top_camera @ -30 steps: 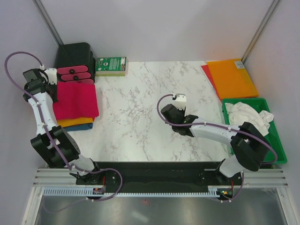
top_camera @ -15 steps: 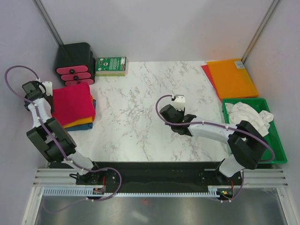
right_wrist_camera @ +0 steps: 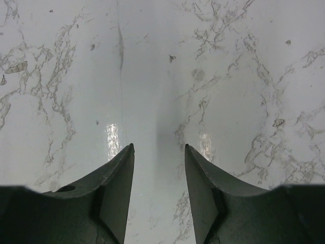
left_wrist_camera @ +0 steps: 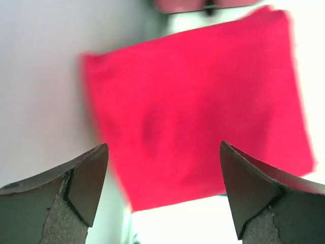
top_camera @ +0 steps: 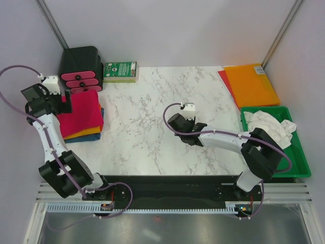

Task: Fold and stack the t-shirts
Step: Neatly place the folded tshirt to the corner

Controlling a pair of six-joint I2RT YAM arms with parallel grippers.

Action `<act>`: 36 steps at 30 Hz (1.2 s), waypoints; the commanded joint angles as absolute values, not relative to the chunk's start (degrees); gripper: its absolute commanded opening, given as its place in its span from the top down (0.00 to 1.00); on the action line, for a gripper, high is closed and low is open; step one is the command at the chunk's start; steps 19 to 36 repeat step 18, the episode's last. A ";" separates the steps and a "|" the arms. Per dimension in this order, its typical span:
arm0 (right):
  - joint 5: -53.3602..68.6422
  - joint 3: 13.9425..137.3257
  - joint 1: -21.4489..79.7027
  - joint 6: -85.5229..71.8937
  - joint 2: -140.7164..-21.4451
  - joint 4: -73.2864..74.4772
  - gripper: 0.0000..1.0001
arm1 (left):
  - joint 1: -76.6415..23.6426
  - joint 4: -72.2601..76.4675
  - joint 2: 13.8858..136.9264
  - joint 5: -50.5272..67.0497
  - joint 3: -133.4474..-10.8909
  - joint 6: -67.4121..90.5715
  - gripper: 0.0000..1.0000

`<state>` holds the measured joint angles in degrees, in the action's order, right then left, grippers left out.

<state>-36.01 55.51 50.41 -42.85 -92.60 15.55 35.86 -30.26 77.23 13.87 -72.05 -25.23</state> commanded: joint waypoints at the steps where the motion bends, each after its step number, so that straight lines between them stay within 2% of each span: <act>1: -36.74 59.32 51.15 -43.86 -93.16 17.13 0.48 | 31.91 -32.96 79.36 23.46 -68.47 -20.75 0.05; 3: -37.44 59.94 51.50 -44.03 -93.08 17.58 0.48 | 30.33 -33.93 79.10 25.40 -66.98 -19.17 0.00; 7: -38.41 60.03 51.85 -44.30 -92.55 18.54 0.48 | 22.96 -34.37 77.52 20.67 -64.96 -15.39 0.00; 17: -40.43 60.82 52.82 -45.17 -91.58 21.00 0.48 | -9.55 -33.66 73.21 6.69 -63.54 -5.98 0.00; 36: -40.86 60.91 52.91 -45.26 -91.15 21.35 0.48 | -10.01 -33.40 73.13 7.11 -63.37 -5.19 0.00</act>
